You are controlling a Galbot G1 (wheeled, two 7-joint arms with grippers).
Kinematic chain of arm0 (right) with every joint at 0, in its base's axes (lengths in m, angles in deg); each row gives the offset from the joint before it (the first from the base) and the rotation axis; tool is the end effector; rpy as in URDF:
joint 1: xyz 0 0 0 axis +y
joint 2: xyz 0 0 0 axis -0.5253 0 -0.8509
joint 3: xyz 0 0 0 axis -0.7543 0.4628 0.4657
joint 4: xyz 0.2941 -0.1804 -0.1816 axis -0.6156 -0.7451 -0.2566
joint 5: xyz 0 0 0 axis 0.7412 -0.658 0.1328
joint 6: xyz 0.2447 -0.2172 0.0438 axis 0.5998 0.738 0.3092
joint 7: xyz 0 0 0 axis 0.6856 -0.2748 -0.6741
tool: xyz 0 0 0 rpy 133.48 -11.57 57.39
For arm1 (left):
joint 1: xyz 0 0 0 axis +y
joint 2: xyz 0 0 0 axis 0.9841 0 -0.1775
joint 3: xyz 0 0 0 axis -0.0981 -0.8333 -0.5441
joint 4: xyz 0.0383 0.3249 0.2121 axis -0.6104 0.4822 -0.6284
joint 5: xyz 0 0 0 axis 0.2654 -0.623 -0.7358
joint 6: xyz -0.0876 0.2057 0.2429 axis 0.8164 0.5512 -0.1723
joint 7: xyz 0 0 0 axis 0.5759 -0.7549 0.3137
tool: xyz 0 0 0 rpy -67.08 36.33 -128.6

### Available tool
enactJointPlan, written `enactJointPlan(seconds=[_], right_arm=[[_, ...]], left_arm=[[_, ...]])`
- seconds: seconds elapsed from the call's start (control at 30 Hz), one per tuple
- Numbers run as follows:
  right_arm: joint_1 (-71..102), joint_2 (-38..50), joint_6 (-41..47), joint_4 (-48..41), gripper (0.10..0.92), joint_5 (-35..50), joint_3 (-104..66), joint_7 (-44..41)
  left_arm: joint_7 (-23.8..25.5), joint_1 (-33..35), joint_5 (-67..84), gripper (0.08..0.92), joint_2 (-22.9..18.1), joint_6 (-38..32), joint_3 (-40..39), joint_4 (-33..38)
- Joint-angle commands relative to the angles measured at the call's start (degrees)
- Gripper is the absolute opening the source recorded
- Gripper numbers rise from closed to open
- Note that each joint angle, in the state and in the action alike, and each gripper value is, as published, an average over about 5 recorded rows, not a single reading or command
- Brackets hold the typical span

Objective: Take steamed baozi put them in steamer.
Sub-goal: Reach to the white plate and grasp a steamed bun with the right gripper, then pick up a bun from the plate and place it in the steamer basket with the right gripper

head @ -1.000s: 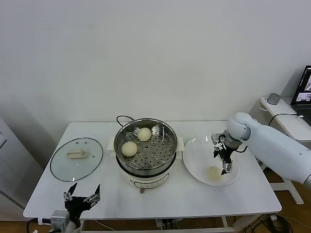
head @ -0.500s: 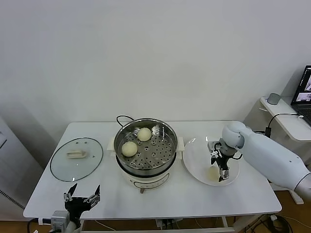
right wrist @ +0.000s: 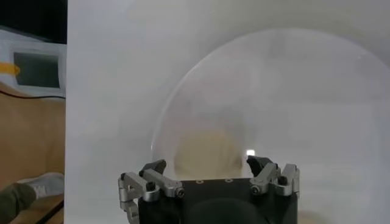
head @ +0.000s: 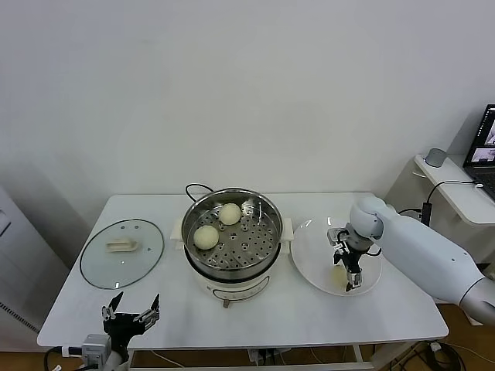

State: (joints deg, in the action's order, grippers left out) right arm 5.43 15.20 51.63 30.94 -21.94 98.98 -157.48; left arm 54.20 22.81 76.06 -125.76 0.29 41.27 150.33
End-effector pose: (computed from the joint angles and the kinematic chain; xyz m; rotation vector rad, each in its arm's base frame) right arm 0.5273 -0.1450 -0.2446 1.3067 -1.1731 1.2808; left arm 0.1115 0.0491 -0.3218 0.0094 -2.7123 -0.1514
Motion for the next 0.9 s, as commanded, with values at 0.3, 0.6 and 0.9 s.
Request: enactJointPlan(seconds=[0.3, 0.6, 0.9], right_arm=[[0.53, -0.68, 0.23, -1.43, 0.713, -0.58, -0.78, 0.57], [0.57, -0.6, 0.23, -1.54, 0.47, -0.58, -1.03, 0.51], [-5.06, 1.56, 1.08, 0.33, 0.383, 1.85, 1.07, 0.12]], left_arm=[[0.01, -0.11, 0.0, 0.823, -1.11, 0.06, 0.0, 0.01], [-0.01, -0.2, -0.03, 0.823, -1.19, 0.07, -0.07, -0.11], [-0.03, -0.72, -0.09, 0.823, -1.35, 0.03, -0.06, 0.04]])
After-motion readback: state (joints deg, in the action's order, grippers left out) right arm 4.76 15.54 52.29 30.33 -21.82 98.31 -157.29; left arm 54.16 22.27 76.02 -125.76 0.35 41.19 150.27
